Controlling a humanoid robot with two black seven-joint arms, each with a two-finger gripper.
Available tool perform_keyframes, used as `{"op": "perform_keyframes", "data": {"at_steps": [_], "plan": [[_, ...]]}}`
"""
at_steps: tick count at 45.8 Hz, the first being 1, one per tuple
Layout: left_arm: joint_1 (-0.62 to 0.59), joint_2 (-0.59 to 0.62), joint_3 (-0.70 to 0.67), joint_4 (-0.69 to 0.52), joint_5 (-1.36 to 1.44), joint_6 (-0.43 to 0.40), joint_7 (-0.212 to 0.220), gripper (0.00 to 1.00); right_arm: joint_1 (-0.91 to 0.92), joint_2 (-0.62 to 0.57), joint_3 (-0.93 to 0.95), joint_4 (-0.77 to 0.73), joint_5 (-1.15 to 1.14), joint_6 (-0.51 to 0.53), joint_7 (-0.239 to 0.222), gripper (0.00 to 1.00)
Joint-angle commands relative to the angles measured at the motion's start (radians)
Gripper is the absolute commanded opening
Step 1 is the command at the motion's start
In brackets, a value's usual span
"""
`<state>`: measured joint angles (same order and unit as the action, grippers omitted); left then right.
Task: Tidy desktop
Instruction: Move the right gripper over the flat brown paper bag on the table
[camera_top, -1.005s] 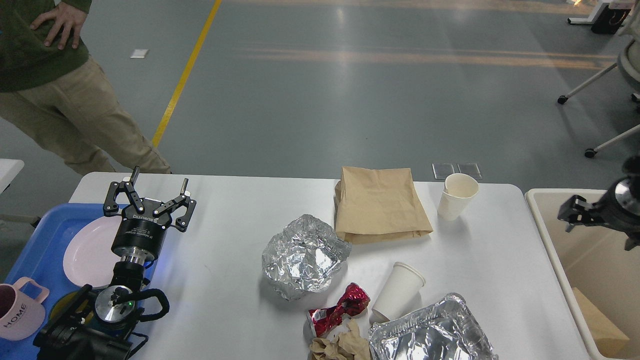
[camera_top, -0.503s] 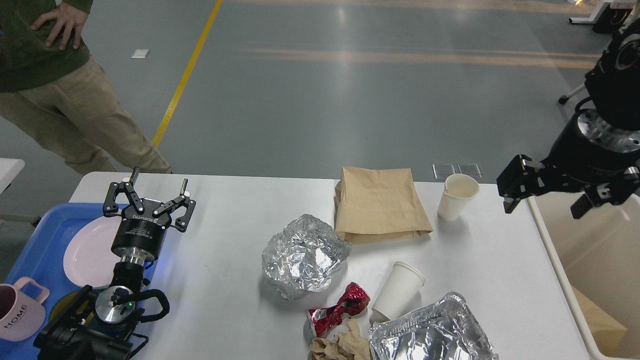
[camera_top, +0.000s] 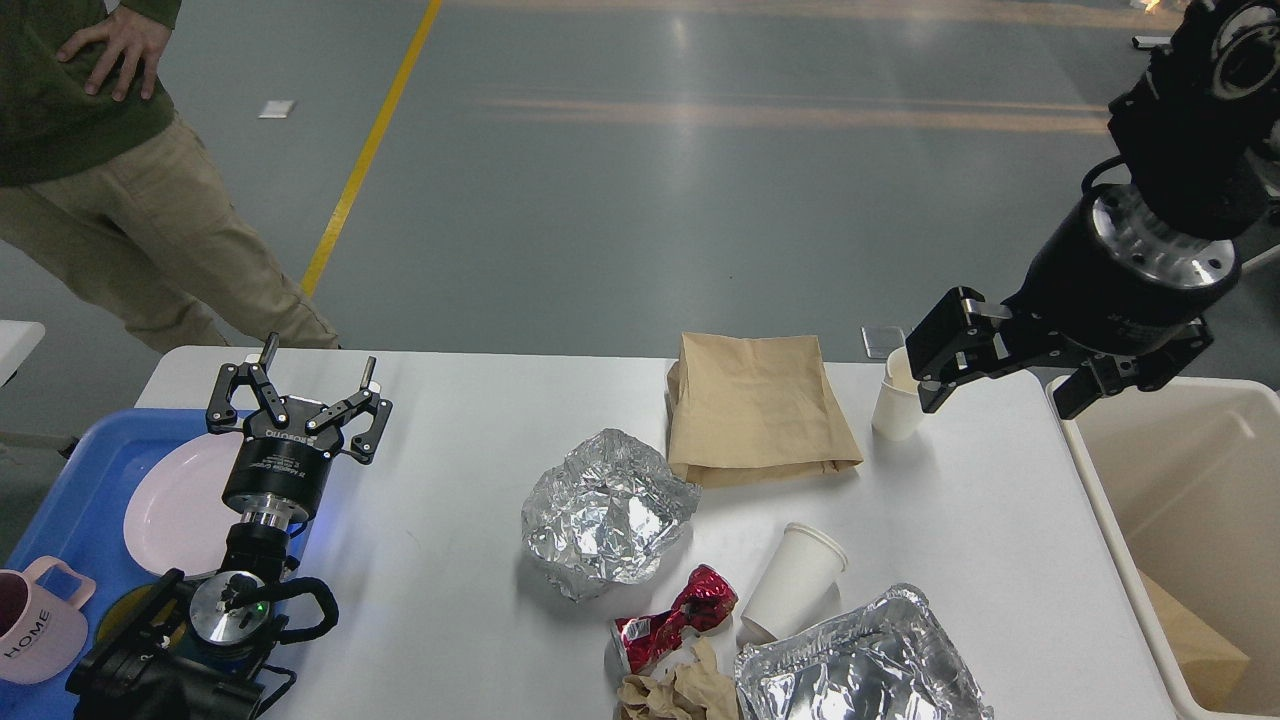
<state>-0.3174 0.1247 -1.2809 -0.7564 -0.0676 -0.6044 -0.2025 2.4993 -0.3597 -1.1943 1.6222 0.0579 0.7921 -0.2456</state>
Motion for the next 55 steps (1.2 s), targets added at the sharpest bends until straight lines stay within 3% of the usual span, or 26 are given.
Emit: {"op": "perform_keyframes", "data": {"at_steps": [1, 10, 19, 28, 36, 44, 55], "plan": [[0.000, 0.000, 0.000, 0.000, 0.000, 0.000, 0.000, 0.96, -0.056, 0.022, 0.018, -0.060, -0.004, -0.042, 0.000, 1.00], [0.000, 0.001, 0.000, 0.000, 0.000, 0.000, 0.000, 0.96, -0.258, 0.042, 0.174, -0.185, -0.026, -0.194, -0.004, 1.00], [0.000, 0.000, 0.000, 0.000, 0.000, 0.000, 0.000, 0.96, -0.476, 0.244, 0.306, -0.413, -0.171, -0.249, -0.003, 1.00], [0.000, 0.001, 0.000, 0.000, 0.000, 0.000, 0.000, 0.96, -0.743, 0.462, 0.354, -0.750, -0.204, -0.317, -0.003, 1.00], [0.000, 0.000, 0.000, 0.000, 0.000, 0.000, 0.000, 0.96, -0.961, 0.564, 0.354, -1.013, -0.211, -0.333, -0.003, 0.98], [0.000, 0.000, 0.000, 0.000, 0.000, 0.000, 0.000, 0.96, -1.057, 0.562, 0.358, -1.021, -0.222, -0.471, -0.001, 0.99], [0.000, 0.001, 0.000, 0.002, 0.000, 0.000, 0.000, 0.96, -1.143, 0.559, 0.384, -1.013, -0.220, -0.562, 0.000, 0.98]]}}
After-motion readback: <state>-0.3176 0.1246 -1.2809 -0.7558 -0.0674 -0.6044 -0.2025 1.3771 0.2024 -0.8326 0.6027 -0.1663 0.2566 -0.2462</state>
